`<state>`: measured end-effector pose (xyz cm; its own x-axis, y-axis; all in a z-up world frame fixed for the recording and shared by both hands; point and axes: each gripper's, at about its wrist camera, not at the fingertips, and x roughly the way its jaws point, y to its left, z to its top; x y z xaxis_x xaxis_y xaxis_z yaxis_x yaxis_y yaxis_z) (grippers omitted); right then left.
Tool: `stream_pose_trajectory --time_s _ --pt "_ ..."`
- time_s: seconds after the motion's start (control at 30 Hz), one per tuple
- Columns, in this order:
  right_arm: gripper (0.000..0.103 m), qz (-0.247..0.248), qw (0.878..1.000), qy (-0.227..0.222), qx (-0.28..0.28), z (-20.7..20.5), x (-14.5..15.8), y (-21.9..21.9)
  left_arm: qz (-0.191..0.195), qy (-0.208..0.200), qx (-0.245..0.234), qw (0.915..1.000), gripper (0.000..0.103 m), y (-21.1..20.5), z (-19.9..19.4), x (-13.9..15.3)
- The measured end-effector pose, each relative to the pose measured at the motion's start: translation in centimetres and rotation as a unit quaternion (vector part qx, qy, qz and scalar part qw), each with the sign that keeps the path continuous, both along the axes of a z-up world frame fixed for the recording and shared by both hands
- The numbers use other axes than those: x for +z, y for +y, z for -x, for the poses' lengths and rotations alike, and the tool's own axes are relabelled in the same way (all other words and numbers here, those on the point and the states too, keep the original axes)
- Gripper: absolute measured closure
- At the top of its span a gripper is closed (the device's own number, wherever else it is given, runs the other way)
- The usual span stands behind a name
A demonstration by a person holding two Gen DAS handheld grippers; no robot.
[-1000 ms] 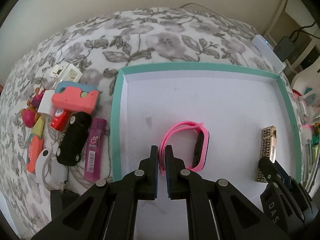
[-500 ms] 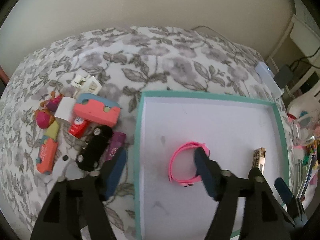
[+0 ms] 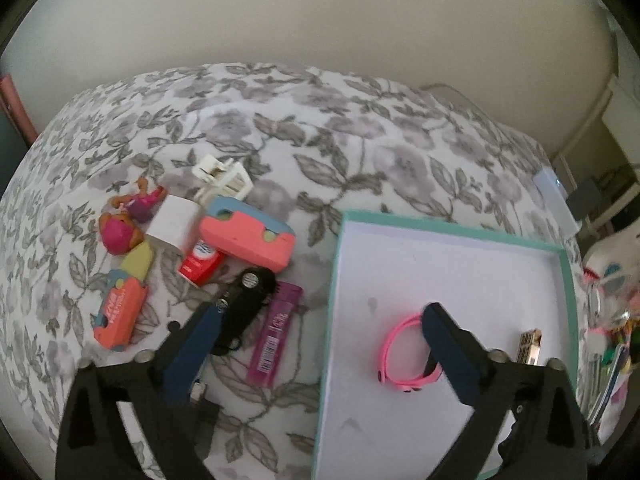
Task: Organize rigid objects
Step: 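Withdraw both open tools from the tray back toward the object pile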
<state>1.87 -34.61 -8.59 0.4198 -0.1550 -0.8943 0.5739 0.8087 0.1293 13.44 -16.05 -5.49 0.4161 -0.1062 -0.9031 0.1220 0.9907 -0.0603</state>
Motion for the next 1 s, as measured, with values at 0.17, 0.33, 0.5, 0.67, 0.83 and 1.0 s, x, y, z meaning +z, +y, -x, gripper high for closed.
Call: stream_pose_trajectory --time_s 0.17,0.33,0.5,0.67,0.83,1.0 --pt "0.0 -0.004 1.0 -0.02 0.0 0.1 1.0 0.3 0.012 -0.01 0.011 0.9998 0.0 1.2 -0.4 1.0" --pt "0.0 0.037 0.998 -0.052 0.011 -0.1 3.8 1.8 0.015 -0.03 0.015 0.9993 0.0 2.5 -0.6 2.8" --pt "0.0 0.074 0.993 -0.07 0.064 -1.1 6.3 4.9 0.005 -0.05 0.027 0.9984 0.0 4.2 -0.6 5.0" --pt "0.0 0.071 0.989 -0.085 0.097 -1.6 7.8 7.6 -0.027 -0.068 0.046 0.9963 0.0 6.7 -0.3 7.1" --pt "0.0 0.07 0.984 -0.09 0.134 -2.0 8.9 10.9 -0.044 -0.073 0.071 0.9939 0.0 9.8 0.2 8.1" --pt "0.0 0.052 0.98 -0.071 0.179 -2.7 8.2 14.4 -0.043 -0.045 0.082 0.9946 0.0 12.6 1.0 7.6"
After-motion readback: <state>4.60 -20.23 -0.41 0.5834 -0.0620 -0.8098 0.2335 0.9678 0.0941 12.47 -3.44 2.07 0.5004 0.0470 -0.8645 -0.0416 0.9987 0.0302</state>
